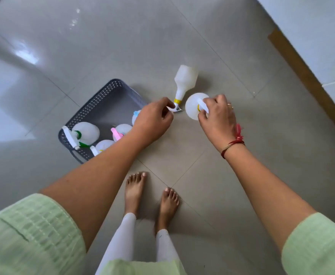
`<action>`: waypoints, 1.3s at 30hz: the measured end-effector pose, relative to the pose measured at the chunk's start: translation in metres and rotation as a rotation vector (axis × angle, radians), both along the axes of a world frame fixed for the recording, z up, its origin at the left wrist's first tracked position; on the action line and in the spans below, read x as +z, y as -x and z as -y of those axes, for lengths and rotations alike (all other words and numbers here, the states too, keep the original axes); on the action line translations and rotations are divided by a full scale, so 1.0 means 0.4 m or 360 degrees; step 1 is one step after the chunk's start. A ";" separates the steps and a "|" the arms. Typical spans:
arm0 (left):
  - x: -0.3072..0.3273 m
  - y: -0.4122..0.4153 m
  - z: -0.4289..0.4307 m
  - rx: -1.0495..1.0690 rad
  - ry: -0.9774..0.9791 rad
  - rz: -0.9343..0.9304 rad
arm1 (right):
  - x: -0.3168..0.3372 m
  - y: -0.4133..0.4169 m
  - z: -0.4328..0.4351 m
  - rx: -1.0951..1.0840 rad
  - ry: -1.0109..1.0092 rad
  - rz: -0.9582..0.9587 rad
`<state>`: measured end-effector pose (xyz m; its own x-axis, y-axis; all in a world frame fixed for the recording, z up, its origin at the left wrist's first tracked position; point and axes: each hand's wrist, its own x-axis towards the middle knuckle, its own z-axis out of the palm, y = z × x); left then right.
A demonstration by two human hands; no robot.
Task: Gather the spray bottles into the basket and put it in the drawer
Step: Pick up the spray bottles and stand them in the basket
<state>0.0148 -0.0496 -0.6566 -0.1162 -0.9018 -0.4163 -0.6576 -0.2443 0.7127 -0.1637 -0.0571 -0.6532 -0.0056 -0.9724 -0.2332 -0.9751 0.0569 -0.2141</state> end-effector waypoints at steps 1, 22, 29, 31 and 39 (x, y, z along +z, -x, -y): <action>0.012 -0.024 0.019 0.0075 0.0060 0.0006 | 0.017 -0.024 0.033 -0.0003 0.0041 0.0053; -0.038 -0.445 0.110 0.0453 -0.0178 0.0269 | -0.115 -0.492 0.230 0.0664 -0.0551 0.0310; -0.111 -0.394 0.061 0.0398 -0.0341 0.0232 | -0.189 -0.515 0.217 0.0770 -0.0553 0.0230; -0.115 -0.389 0.055 0.0406 -0.0352 0.0246 | -0.203 -0.512 0.215 0.0782 -0.0569 0.0223; -0.111 -0.349 0.050 0.0543 -0.0339 0.0401 | -0.246 -0.469 0.218 0.0699 -0.0736 0.0331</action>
